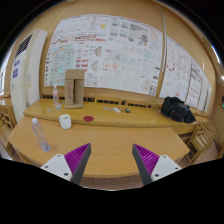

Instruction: Pour water

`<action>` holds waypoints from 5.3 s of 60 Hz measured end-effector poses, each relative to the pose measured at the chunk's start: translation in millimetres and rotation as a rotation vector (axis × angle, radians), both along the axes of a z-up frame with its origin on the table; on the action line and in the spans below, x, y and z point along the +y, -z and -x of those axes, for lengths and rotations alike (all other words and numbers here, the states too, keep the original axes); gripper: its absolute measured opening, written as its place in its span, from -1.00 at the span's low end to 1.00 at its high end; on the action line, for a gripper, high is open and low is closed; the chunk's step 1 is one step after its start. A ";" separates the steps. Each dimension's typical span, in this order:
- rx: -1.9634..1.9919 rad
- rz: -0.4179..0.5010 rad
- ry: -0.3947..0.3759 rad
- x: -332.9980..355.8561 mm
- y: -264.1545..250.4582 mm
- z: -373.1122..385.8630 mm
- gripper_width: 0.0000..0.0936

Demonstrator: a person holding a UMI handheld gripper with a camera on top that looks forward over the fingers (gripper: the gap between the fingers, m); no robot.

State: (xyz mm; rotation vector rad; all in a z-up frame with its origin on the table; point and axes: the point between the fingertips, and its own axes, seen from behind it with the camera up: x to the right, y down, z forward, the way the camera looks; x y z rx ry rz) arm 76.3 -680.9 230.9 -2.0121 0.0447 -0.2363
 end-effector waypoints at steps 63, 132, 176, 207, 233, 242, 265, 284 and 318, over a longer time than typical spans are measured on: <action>0.128 -0.045 -0.192 191.0 193.0 383.1 0.70; 1.887 -0.326 -0.444 387.9 -76.0 461.4 -0.31; 2.165 -0.255 -0.238 475.9 -13.2 391.7 -0.31; 0.445 -0.499 -0.272 542.5 -76.3 198.5 -0.31; 0.089 -0.145 -0.165 576.4 115.9 106.9 -0.31; 0.083 -0.140 -0.147 576.7 136.3 100.2 -0.30; 0.099 -0.010 -0.089 552.4 145.9 95.4 0.80; 0.031 0.027 -0.079 422.6 98.2 124.1 0.81; 0.010 -0.017 -0.037 153.4 19.2 192.8 0.81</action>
